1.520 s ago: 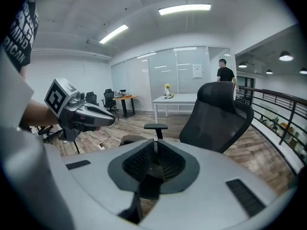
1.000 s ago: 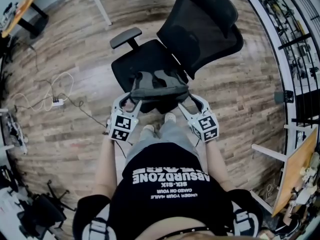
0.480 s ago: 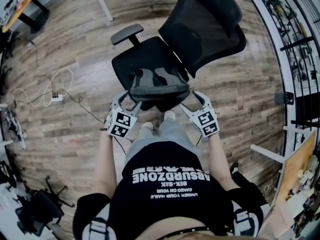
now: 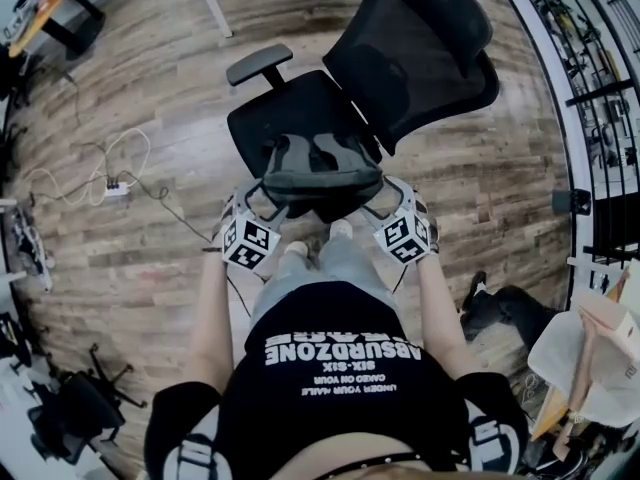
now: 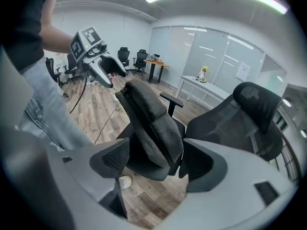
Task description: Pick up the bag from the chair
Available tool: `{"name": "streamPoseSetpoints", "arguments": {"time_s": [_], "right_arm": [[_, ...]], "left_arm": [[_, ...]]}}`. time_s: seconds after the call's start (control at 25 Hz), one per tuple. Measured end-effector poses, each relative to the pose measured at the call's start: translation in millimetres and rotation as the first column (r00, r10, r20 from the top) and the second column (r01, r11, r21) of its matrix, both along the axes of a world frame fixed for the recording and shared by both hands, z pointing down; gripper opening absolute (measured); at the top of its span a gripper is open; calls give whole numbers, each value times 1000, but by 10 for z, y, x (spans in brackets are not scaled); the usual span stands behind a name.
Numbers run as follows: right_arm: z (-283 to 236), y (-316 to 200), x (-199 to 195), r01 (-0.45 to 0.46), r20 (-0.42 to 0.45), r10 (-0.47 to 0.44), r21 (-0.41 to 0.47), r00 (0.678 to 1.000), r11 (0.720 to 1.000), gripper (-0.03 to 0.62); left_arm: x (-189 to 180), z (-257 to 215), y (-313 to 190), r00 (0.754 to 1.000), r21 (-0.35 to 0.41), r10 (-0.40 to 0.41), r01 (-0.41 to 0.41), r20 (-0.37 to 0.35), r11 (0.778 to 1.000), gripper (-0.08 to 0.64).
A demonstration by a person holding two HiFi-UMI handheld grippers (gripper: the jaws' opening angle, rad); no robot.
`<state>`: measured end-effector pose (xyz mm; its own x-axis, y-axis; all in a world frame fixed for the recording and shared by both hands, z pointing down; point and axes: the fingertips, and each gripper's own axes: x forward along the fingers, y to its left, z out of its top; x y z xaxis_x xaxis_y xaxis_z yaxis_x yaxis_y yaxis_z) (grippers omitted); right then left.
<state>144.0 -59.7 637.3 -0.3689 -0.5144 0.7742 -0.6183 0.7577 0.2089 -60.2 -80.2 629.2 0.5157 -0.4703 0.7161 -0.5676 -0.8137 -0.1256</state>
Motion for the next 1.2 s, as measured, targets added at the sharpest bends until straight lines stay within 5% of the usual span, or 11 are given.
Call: {"name": "streamPoseSetpoints", "arguments": {"time_s": [0.4, 0.76, 1.2], "right_arm": [[225, -121, 79, 51, -110, -52, -13, 993, 999, 345], [338, -205, 58, 98, -125, -102, -38, 987, 994, 345], [410, -354, 39, 90, -130, -91, -16, 987, 996, 345]], "left_arm": [[-54, 292, -39, 980, 46, 104, -114, 171, 992, 302], [-35, 371, 71, 972, -37, 171, -167, 162, 985, 302], [28, 450, -185, 987, -6, 96, -96, 132, 995, 302]]}}
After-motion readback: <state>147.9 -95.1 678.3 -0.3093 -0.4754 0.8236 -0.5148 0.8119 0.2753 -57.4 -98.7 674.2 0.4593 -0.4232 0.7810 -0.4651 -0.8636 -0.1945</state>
